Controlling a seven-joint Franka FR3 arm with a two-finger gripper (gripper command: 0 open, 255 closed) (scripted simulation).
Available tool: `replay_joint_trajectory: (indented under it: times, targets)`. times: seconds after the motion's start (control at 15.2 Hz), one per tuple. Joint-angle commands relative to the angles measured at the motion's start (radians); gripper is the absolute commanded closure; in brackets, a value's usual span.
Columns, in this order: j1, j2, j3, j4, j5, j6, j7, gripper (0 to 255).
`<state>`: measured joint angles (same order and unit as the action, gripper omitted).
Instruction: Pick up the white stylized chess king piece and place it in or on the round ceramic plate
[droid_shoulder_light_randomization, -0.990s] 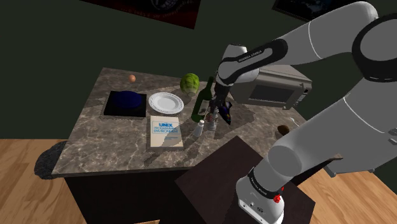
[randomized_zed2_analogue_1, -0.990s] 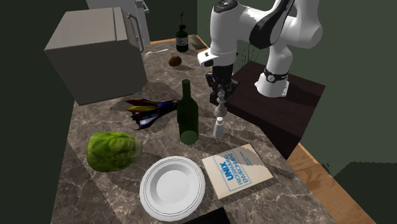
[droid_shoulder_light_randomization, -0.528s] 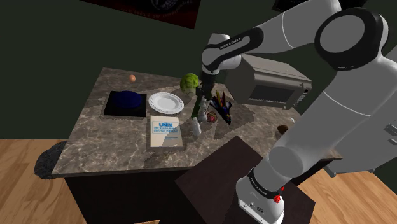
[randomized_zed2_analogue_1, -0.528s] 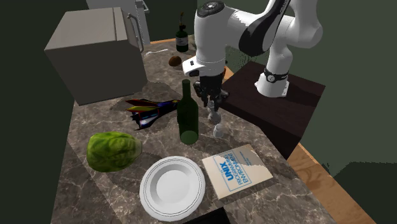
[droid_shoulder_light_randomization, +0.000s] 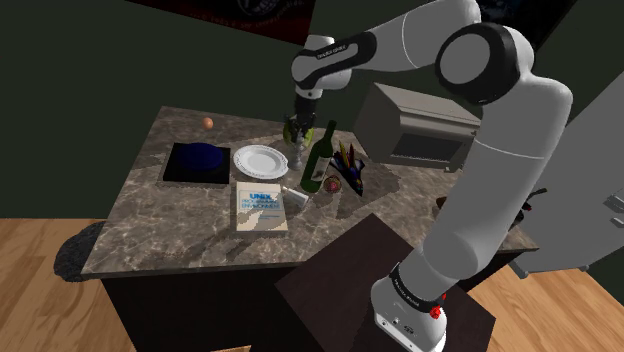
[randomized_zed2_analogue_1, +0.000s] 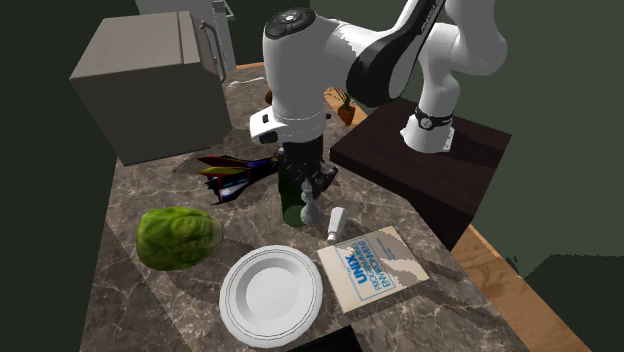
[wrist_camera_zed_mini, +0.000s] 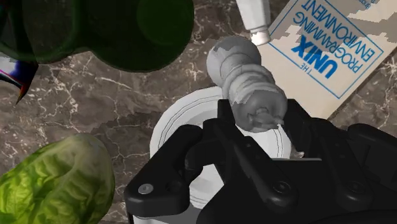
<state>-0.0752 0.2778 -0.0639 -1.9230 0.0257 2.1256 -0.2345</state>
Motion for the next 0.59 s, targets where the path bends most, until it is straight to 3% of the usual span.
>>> replay_joint_trajectory:
  times: [0.0, 0.33, 0.53]
  targets:
    - [0.003, 0.066, 0.004, 0.112, 0.003, -0.046, 0.008, 255]
    - [0.009, 0.26, 0.013, 0.437, 0.009, -0.177, 0.027, 255]
    - [0.01, 0.405, 0.017, 0.689, 0.012, -0.284, 0.039, 255]
